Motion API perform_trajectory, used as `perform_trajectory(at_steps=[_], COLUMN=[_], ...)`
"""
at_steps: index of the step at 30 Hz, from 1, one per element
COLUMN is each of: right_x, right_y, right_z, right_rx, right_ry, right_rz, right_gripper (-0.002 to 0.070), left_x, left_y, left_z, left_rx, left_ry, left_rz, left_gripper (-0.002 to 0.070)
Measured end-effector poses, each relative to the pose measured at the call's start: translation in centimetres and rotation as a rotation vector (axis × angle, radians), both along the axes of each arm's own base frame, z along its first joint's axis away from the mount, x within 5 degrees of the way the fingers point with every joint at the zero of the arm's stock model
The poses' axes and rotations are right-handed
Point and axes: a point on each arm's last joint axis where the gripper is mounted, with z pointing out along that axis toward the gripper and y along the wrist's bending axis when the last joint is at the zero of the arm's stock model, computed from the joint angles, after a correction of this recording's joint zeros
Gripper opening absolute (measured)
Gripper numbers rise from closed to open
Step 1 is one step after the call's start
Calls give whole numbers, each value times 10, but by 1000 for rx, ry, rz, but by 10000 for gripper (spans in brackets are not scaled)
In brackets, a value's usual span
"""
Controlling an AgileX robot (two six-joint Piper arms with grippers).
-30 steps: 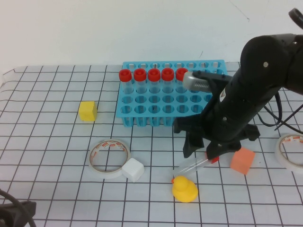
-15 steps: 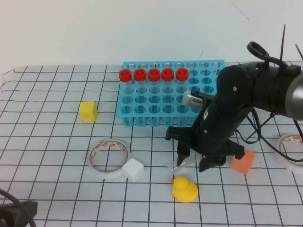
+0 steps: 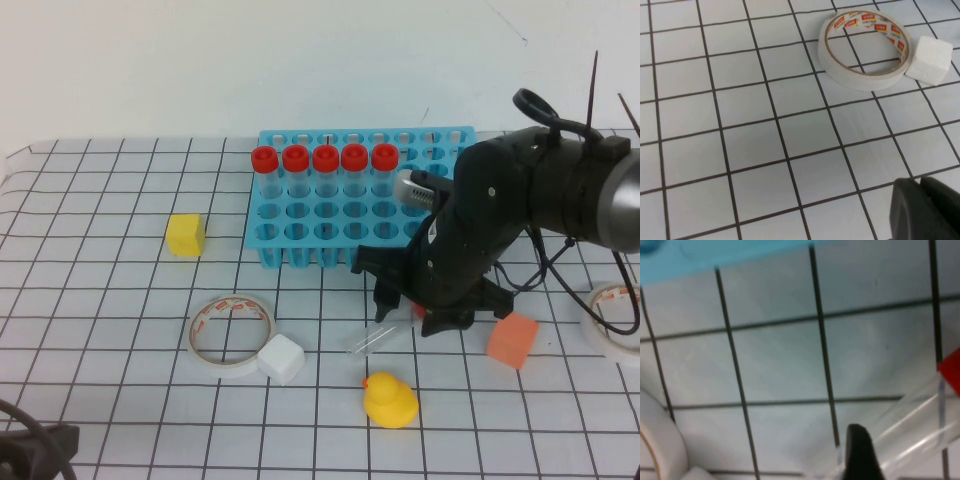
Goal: Place the test tubes
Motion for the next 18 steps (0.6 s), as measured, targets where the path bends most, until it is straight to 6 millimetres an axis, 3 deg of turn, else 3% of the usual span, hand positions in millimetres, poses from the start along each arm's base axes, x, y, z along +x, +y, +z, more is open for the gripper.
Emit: perform_trajectory(at_steps=[10,18], right_x=[6,4], right_y=[2,2], right_z=[-11,-12], right_rx=[-4,-57], right_ry=[-22,-43], right_rz=[-2,163], right_gripper=[408,403], left_x=[0,0], left_y=[0,0], left_z=[0,0], left_rx=[-1,-3], left_ry=[-3,-3], left_rz=[2,2], left_gripper=[-1,-1])
